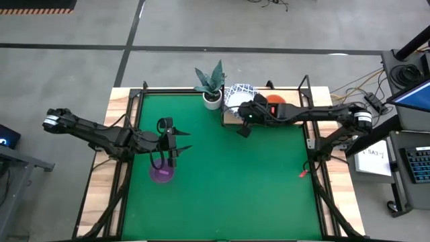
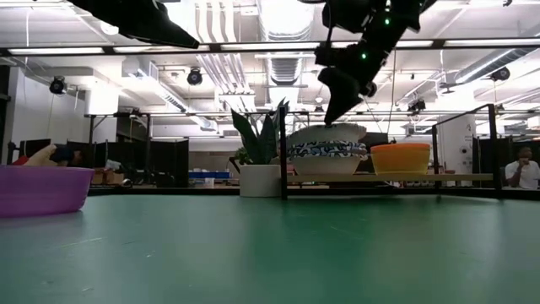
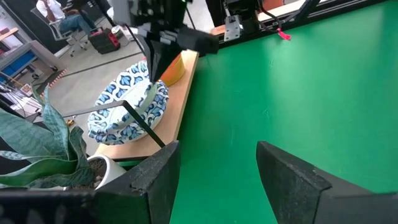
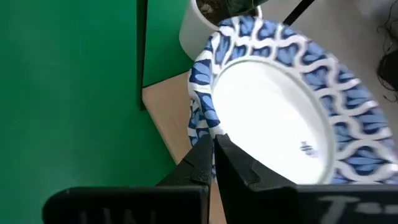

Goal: Place and stack bowls onto a shelf
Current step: Stack the white and blue bowl on top of the white and blue bowl, then stack the purple bowl on top of the orange bowl

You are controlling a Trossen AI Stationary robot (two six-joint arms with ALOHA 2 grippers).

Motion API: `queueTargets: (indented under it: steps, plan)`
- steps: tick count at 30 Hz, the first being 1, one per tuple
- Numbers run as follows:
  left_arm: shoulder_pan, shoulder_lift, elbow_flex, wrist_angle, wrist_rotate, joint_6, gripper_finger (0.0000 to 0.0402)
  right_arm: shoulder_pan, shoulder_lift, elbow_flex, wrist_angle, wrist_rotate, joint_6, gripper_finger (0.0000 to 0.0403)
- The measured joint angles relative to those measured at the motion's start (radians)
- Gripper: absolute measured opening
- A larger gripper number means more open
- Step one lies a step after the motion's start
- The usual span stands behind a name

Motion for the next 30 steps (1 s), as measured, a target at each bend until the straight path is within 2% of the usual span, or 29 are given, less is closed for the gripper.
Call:
queueTargets:
  steps: [7,13,22,30]
  plan:
    - [0.0,0.0,0.0,0.0,0.0,0.0,0.0194,0.0,0.001,-0.095,0.153,-0.001,0.001,0.0009]
    - [0.0,0.0,0.0,0.0,0.0,-0.003,0.0194,0.028,-0.01,-0.127,0.169,0.0,0.037,0.0009]
    - [0.0,0.002,0.0,0.001,0.0,-0.015,0.0194,0.204,-0.113,-0.192,0.174,0.0,0.104,0.0009]
    - [0.0,0.006,0.0,0.024,0.001,-0.102,0.0194,0.346,-0.22,-0.323,0.318,0.0,0.08,0.0009]
